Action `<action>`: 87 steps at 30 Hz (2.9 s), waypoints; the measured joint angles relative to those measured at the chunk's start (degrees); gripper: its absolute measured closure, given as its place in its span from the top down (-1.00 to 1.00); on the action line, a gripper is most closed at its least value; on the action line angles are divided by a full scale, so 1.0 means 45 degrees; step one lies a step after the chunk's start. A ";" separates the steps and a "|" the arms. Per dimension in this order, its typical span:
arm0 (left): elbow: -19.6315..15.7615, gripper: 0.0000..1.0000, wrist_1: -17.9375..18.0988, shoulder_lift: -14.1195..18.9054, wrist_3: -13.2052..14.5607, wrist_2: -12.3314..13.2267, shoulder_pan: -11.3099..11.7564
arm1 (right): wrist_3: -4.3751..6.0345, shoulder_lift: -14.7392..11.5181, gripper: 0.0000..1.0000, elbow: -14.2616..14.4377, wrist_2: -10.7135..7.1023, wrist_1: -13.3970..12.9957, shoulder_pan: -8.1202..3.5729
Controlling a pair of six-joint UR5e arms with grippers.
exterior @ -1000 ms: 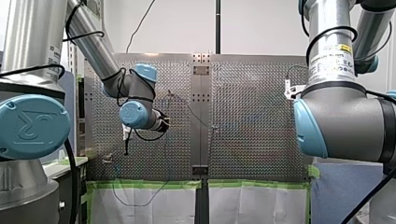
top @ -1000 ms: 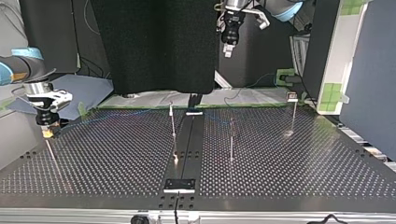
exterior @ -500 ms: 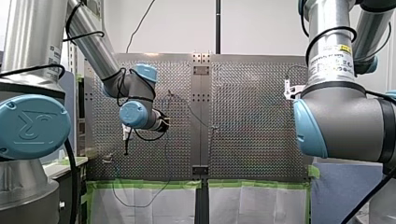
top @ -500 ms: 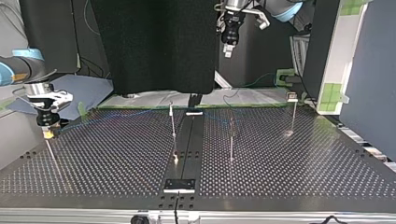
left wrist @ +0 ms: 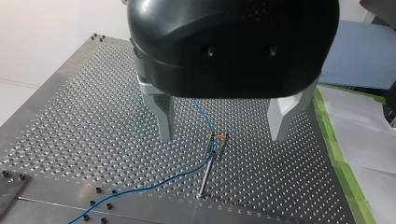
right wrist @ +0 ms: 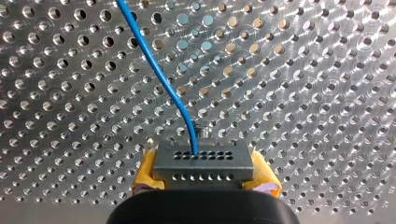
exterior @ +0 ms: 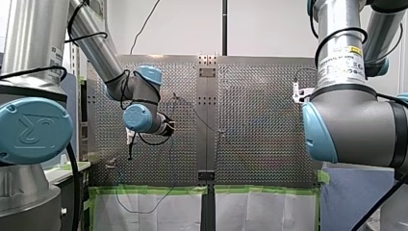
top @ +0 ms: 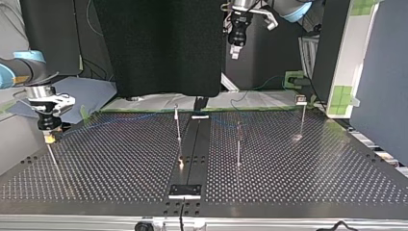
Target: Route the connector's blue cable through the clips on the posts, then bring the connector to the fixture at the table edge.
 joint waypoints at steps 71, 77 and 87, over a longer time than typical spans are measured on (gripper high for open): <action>0.0005 1.00 0.0000 -0.0001 0.0013 0.0000 -0.0001 | -0.0293 -0.0007 1.00 -0.0034 0.1544 0.0268 0.0102; -0.0001 1.00 0.0000 0.0000 0.0015 0.0000 0.0001 | -0.0251 -0.0005 1.00 -0.0035 0.1978 0.0309 0.0071; 0.0002 1.00 0.0000 0.0000 0.0018 0.0000 0.0001 | -0.0279 -0.0006 1.00 -0.0034 0.2940 0.0615 -0.0004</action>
